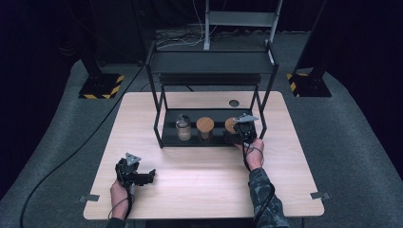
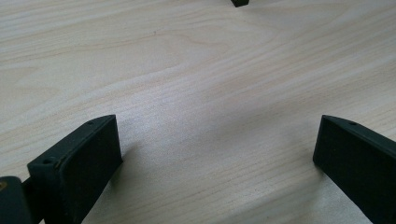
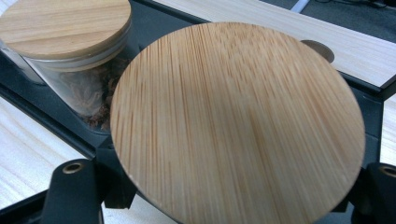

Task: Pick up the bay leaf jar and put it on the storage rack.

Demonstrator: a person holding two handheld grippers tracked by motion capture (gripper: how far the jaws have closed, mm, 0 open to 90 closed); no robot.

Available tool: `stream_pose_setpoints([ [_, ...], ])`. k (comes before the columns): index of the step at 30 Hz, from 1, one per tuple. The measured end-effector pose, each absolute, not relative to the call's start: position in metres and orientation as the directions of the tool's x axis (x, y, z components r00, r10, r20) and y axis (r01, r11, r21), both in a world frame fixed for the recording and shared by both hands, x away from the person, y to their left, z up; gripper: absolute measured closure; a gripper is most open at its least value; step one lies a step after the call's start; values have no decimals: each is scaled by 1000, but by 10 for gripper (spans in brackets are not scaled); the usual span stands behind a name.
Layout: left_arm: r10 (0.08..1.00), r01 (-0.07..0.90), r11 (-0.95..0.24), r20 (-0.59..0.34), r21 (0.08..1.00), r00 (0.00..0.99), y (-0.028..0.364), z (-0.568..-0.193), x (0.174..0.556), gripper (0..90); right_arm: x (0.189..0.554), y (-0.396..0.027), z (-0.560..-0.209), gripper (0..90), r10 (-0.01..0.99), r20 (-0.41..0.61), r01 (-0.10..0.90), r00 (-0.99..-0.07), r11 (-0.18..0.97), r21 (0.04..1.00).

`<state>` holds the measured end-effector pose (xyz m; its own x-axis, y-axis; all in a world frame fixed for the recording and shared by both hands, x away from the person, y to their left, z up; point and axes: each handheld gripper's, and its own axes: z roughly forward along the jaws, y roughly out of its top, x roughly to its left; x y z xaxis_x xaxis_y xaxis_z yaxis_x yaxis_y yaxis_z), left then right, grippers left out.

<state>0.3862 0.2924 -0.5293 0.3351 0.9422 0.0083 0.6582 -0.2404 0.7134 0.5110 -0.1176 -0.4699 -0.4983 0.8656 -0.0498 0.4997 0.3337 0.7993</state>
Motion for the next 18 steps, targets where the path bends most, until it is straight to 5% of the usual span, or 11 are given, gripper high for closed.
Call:
stream_pose_setpoints([
  [18,942,657,-241,10,715,334,292,-529,386,4,515,-110,-478,246,862,-75,491,-502,355,795],
])
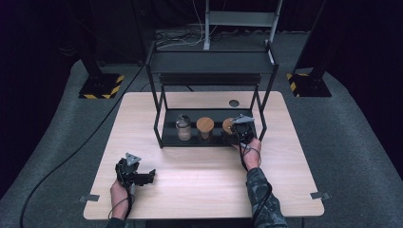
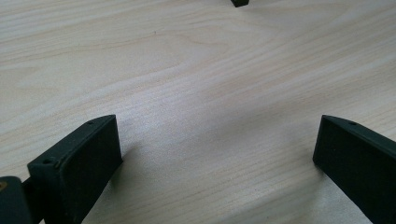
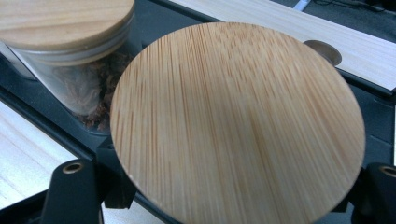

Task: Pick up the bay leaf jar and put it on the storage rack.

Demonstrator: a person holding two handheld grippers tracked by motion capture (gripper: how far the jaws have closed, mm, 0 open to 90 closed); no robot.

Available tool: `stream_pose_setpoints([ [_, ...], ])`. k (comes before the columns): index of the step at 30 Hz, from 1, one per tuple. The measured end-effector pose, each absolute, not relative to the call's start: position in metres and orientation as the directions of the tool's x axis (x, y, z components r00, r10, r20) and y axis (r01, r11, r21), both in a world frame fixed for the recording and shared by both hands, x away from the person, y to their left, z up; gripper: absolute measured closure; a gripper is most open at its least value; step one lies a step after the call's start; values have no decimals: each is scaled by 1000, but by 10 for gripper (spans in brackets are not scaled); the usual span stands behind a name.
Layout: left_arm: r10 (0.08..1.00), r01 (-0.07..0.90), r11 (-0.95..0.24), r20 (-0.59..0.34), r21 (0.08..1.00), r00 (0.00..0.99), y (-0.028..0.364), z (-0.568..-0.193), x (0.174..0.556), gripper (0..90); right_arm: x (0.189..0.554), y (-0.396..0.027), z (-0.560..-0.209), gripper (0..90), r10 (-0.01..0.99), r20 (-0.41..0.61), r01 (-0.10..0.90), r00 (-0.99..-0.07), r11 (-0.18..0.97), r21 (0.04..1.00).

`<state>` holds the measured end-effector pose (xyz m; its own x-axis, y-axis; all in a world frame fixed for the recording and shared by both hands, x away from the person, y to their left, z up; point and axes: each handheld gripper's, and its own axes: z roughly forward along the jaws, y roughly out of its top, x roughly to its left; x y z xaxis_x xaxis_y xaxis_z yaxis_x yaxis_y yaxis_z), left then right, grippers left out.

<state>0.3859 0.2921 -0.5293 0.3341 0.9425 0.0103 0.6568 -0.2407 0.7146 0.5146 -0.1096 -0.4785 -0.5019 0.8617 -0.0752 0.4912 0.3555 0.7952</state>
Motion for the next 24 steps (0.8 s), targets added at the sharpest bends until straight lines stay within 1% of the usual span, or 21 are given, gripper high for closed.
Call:
stream_pose_setpoints([
  [11,942,656,-241,11,715,334,292,-529,386,4,517,-105,-481,246,854,-91,484,-512,374,791],
  [24,942,657,-241,11,715,334,292,-529,386,4,522,-103,-484,246,851,-67,500,-521,368,784],
])
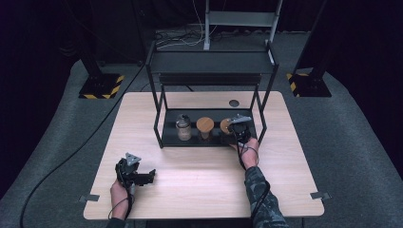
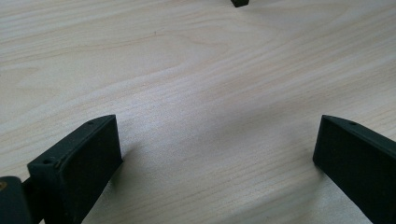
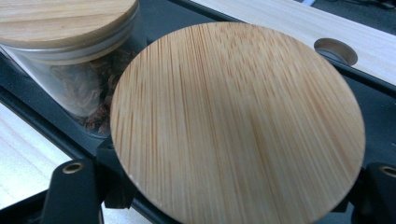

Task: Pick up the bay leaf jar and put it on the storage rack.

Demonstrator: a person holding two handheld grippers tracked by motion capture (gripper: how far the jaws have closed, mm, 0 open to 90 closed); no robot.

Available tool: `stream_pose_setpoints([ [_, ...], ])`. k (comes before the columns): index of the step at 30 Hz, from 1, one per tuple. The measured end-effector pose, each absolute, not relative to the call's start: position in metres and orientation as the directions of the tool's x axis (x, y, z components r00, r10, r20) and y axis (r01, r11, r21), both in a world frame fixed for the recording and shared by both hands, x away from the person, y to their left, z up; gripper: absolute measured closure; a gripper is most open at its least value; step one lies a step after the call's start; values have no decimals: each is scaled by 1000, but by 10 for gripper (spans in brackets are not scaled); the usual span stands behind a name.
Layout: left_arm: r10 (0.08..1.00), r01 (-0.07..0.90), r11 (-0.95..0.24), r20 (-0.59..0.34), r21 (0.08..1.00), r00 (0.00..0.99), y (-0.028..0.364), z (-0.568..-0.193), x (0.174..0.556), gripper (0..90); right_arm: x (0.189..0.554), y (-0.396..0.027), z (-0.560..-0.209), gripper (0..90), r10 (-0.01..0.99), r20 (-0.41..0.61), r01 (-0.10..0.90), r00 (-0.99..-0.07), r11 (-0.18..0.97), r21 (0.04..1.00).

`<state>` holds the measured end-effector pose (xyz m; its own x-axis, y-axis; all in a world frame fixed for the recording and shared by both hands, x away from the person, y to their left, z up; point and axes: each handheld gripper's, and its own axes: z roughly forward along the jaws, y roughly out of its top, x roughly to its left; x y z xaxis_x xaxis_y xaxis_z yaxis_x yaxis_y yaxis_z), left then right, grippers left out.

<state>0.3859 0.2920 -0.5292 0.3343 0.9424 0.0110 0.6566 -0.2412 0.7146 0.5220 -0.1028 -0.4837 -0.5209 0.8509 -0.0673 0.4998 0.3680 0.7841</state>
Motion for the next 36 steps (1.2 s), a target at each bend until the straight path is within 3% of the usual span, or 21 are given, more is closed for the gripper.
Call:
stream_pose_setpoints([
  [36,942,656,-242,12,715,334,292,-529,386,4,533,-99,-486,246,851,-36,520,-523,353,778],
])
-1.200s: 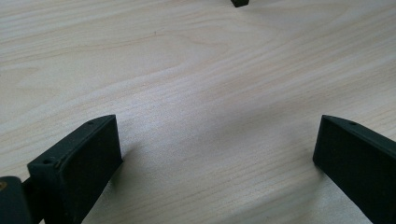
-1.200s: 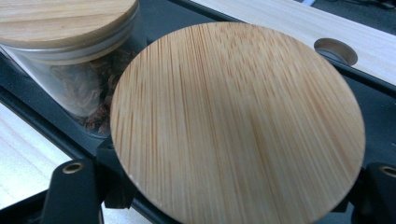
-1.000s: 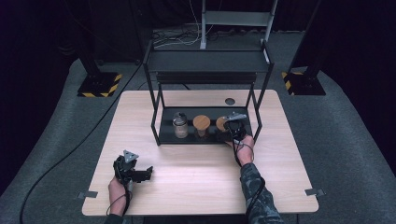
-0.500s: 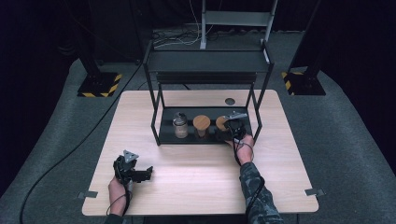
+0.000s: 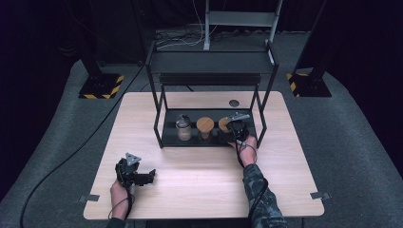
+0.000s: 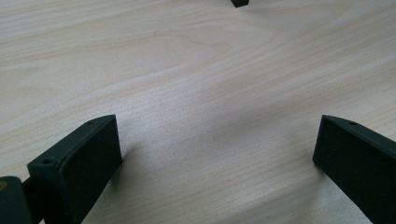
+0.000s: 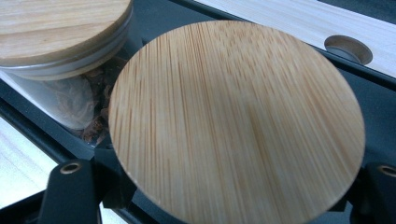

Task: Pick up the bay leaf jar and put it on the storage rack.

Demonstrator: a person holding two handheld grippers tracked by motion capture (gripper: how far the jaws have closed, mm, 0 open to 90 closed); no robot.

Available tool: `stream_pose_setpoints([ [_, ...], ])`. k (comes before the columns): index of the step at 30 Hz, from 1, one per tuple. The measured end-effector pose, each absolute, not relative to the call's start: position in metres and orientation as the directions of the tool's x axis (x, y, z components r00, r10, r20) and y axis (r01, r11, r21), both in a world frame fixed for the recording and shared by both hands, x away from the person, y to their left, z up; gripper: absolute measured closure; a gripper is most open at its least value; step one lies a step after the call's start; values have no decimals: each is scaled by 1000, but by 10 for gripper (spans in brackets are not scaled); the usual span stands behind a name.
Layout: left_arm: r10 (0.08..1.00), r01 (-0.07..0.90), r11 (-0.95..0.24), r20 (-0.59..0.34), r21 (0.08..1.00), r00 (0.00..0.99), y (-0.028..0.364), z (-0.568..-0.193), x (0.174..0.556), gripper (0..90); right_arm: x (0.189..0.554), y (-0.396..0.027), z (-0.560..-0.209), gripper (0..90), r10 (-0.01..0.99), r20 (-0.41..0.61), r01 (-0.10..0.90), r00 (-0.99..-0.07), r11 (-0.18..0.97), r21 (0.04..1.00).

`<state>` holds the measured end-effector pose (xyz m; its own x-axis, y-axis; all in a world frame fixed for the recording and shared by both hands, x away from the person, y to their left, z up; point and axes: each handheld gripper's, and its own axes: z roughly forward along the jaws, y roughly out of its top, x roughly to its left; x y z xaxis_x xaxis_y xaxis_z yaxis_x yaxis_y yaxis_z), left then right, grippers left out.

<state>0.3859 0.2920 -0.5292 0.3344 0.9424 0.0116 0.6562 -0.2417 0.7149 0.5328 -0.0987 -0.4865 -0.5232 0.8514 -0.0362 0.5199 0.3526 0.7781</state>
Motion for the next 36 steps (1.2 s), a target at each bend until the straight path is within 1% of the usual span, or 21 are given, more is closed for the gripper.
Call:
stream_pose_setpoints([
  [25,942,658,-240,9,714,335,292,-529,386,4,535,-98,-486,243,848,-31,526,-528,356,773],
  [26,942,658,-240,9,714,334,292,-529,386,4,535,-98,-486,233,847,-28,528,-530,356,771],
  [29,942,657,-241,10,714,335,292,-529,386,5,537,-98,-487,97,853,-12,570,-522,359,739],
  [32,942,657,-241,10,714,334,292,-529,386,4,537,-98,-490,18,852,11,603,-524,362,711],
  [33,942,657,-241,10,714,335,292,-529,386,4,537,-97,-490,0,851,13,612,-525,367,700],
  [36,942,656,-242,12,715,335,292,-529,386,4,534,-98,-491,0,849,18,627,-529,376,682],
])
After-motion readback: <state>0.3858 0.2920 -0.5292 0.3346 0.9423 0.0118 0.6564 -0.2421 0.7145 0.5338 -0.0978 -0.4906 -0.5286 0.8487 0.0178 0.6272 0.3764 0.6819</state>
